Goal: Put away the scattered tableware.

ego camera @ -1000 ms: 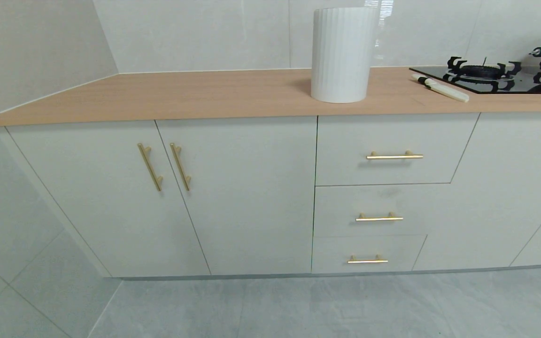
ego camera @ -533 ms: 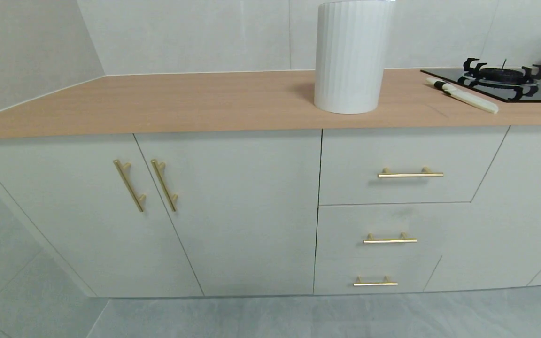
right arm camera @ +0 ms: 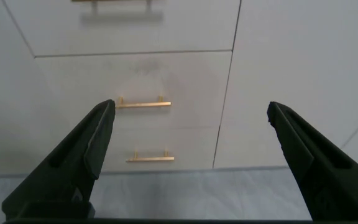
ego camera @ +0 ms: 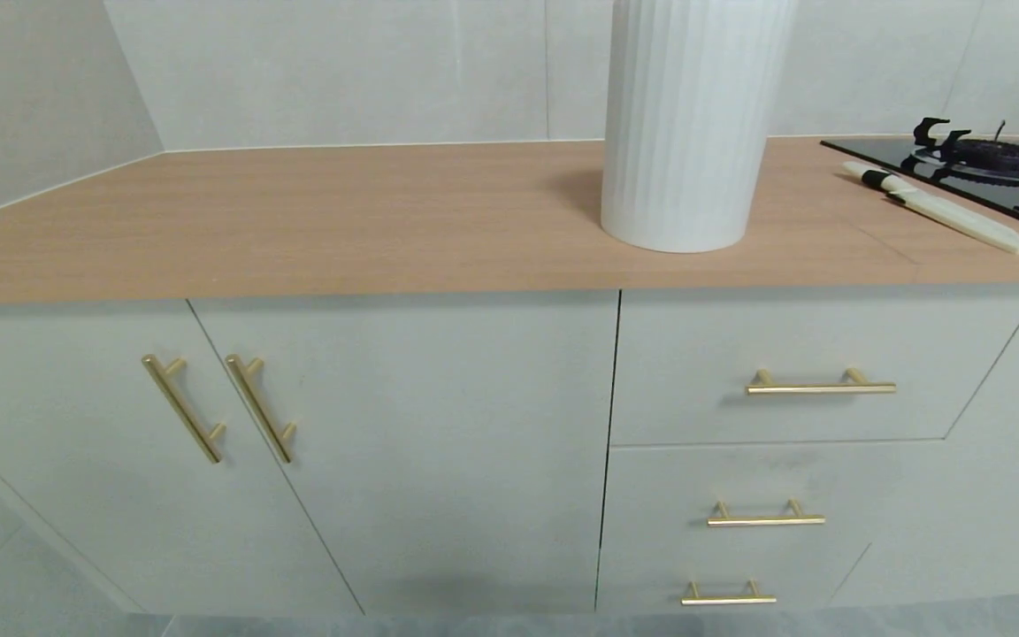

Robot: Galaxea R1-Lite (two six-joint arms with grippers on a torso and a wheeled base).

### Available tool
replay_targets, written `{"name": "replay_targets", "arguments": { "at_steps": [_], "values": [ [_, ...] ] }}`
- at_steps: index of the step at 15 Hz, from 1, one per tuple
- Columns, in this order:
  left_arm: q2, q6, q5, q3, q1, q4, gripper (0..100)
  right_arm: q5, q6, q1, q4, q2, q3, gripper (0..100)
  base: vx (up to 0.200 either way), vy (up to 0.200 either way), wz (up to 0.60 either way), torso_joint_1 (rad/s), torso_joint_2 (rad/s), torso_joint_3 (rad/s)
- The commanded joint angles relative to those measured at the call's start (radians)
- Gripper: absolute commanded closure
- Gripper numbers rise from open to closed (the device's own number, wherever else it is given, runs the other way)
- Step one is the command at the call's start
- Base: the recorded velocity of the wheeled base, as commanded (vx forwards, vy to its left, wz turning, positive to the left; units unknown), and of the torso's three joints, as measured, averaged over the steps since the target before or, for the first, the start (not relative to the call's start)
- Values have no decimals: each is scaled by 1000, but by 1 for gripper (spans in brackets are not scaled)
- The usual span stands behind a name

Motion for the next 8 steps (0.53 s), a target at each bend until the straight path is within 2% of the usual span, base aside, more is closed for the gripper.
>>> {"name": "replay_targets", "arguments": {
  "at_steps": [1, 5, 8],
  "values": [
    [0, -1, 0, 0, 0, 0, 0, 0, 0, 0, 0, 2, 0, 0, 200, 0, 0, 7, -2, -2],
    [0, -1, 0, 0, 0, 0, 0, 0, 0, 0, 0, 2, 0, 0, 200, 0, 0, 7, 4, 2],
    [0, -1, 0, 0, 0, 0, 0, 0, 0, 0, 0, 2, 0, 0, 0, 0, 0, 0, 0, 0]
  ]
}}
